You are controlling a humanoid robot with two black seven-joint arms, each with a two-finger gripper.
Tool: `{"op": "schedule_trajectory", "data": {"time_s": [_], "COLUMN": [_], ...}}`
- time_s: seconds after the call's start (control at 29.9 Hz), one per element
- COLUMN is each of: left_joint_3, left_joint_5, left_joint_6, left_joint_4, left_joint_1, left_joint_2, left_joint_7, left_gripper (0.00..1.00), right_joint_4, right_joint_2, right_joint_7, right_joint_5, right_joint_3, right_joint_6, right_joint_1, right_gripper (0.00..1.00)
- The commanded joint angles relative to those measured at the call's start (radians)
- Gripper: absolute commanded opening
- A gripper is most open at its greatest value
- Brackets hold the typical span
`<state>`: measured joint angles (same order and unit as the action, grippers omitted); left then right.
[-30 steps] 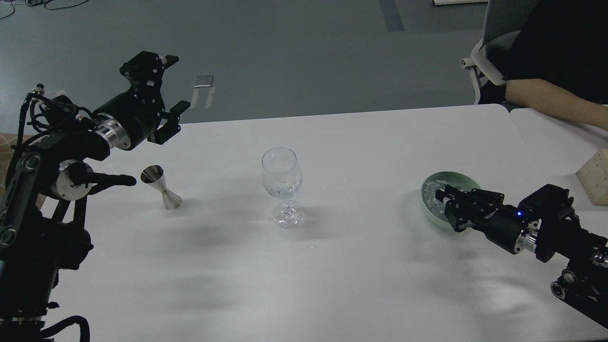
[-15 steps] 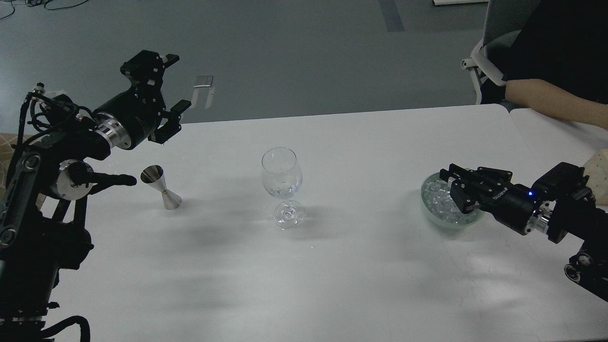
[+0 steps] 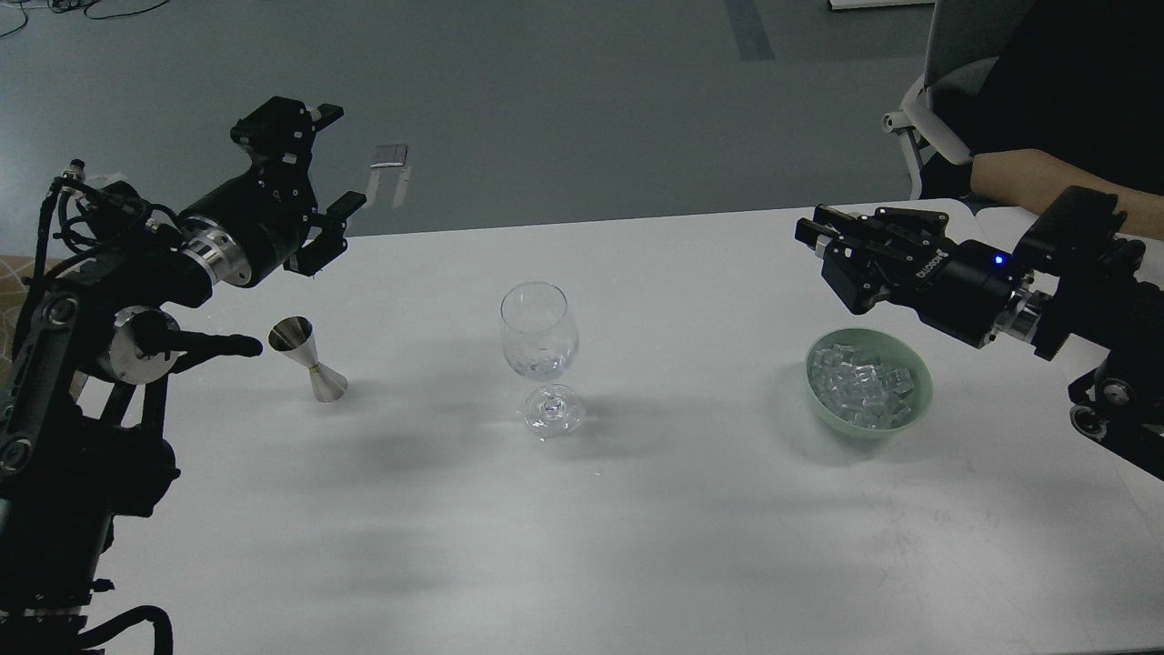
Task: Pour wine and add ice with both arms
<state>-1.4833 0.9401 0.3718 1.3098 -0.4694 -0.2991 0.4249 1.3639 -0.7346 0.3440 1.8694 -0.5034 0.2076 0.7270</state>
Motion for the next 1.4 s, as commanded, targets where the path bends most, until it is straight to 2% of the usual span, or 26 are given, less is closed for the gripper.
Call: {"op": "schedule_trajectory", "data": {"time_s": [0.0,0.27,0.47,0.94,1.37], "left_joint_3": [0.003,0.005,0.006,0.008,0.008], "left_joint_5": [0.002,0.002,0.002,0.002,0.000], "left_joint_6": [-0.001,-0.001,-0.001,-0.001,-0.001], "left_joint_4": [-0.001,-0.006,-0.007,-0.009,-0.009], "left_joint_1": [-0.002,-0.014,-0.023,-0.021,-0.017], "left_joint_2": [0.001,-0.011,-0.009,-0.005,0.003], "left_joint_7": [0.000,0.002,0.003,0.003,0.002], "left_gripper": [0.98,0.98,0.98,0.98,0.98], "right_joint_4": [-0.005,-0.034,-0.054,-0.150,-0.189], "right_joint_2": [0.108,0.309,0.411,0.557,0.583], "right_joint_7": [-0.011,-0.017,-0.019,-0.019,-0.020], "right_joint_5": [0.013,0.123,0.189,0.234,0.234], "right_joint_3": [0.008,0.008,0.008,0.011,0.072], "right_joint_6": [-0.065,-0.172,-0.218,-0.232,-0.232], "right_joint_1": [0.092,0.173,0.187,0.192,0.189], "right_gripper": [0.01,0.01,0.01,0.01,0.02]}}
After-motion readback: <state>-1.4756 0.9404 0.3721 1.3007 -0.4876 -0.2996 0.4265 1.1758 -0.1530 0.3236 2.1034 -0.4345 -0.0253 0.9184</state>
